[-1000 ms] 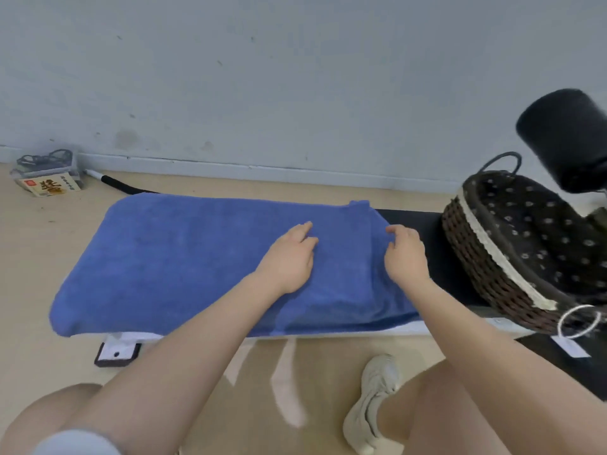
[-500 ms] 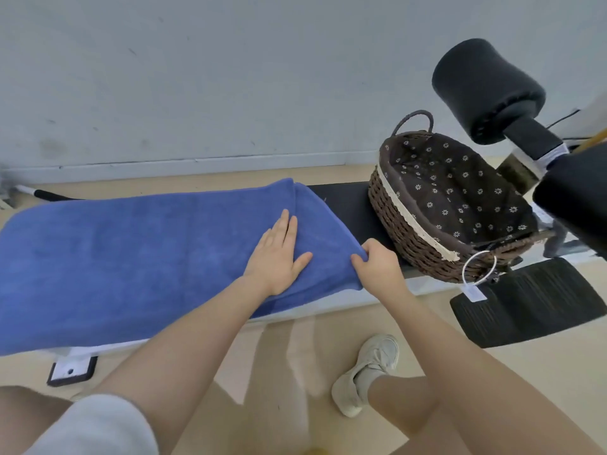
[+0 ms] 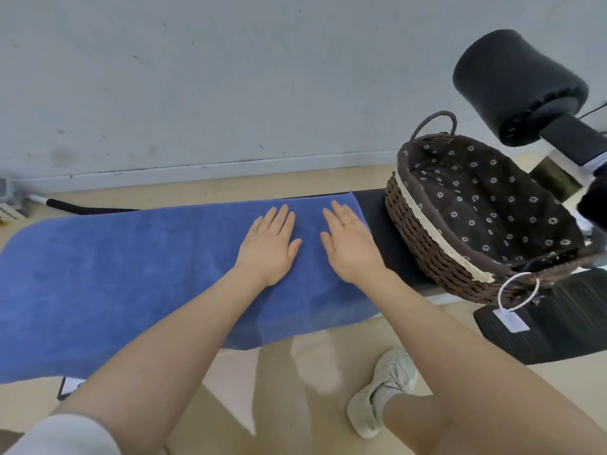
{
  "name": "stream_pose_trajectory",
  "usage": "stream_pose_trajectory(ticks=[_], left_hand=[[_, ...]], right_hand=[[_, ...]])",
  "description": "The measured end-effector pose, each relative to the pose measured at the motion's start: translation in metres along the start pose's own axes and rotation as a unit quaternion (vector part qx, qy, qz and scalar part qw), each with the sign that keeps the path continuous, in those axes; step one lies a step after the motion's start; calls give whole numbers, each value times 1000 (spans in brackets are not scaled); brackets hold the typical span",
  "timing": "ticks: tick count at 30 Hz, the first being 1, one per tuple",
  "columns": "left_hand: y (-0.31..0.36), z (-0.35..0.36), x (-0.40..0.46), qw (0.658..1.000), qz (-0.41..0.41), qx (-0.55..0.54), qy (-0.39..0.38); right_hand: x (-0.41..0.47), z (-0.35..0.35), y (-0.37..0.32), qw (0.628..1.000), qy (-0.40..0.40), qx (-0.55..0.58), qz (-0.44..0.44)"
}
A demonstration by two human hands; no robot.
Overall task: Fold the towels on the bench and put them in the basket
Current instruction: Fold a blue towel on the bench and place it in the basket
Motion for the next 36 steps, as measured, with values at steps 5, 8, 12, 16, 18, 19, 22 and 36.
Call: stream_pose_trajectory(ticks=[5, 8, 12, 16, 18, 19, 22, 36], left_hand=[[-29, 17, 2, 1000, -28, 0, -6], [-32, 21, 4, 1000, -20, 2, -1], [-32, 19, 2, 1000, -15, -14, -4], [-31, 18, 1, 1000, -21, -14, -8], [-32, 16, 0, 999, -27, -19, -10], [-32, 14, -2, 999, -32, -32, -10], [-19, 3, -16, 995, -28, -97, 8], [-3, 0, -128, 998, -12, -35, 58]], right_hand=[[36, 46, -43, 990, -71, -37, -117], [41, 54, -33, 989, -66, -61, -118], [38, 45, 11, 993, -62, -86, -51], [15, 28, 67, 993, -37, -91, 65], [-1, 25, 78, 989, -45, -80, 112], [-10, 24, 76, 988, -51, -76, 121], [-41, 6, 65, 992, 6, -26, 127], [-141, 81, 86, 701, 31, 587, 404]])
Point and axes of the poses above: each hand's wrist, its own x-axis towards the middle knuckle, its own z-axis out of the palm, y = z × x, the point moved 9 cm from there along x, towards the middle knuckle, and after that the axes turned 3 degrees about y, right-handed, at the moved point
